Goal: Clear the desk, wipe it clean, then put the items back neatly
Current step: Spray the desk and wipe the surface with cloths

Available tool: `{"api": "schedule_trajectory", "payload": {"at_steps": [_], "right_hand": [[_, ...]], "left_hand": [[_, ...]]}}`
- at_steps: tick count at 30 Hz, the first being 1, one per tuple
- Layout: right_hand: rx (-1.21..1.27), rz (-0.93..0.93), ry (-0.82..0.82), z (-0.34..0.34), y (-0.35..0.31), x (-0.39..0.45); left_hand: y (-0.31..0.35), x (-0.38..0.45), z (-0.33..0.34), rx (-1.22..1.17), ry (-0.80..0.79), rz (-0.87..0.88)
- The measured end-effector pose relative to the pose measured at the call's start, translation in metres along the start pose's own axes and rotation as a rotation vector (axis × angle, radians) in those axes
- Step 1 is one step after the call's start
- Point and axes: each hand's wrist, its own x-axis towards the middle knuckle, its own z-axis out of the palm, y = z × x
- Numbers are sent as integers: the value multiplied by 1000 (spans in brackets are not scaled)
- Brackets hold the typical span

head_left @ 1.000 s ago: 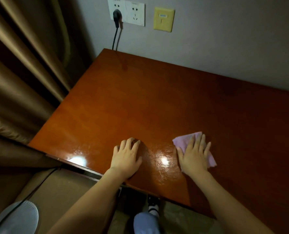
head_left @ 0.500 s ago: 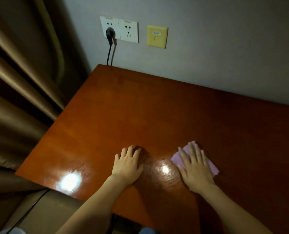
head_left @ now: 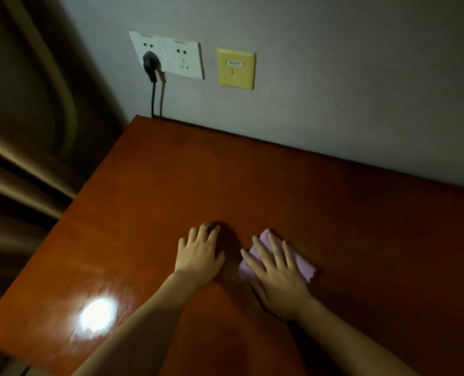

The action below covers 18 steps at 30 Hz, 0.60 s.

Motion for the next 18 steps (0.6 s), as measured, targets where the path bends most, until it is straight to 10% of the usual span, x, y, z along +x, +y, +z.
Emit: {"api": "schedule_trajectory", "payload": {"at_steps": [11, 18], "right_hand": [[59, 522, 39, -29, 76, 83], [-54, 36, 53, -25, 59, 97]], "left_hand": [[24, 45, -18, -31, -13, 4], [16, 77, -32, 53, 3, 22]]}}
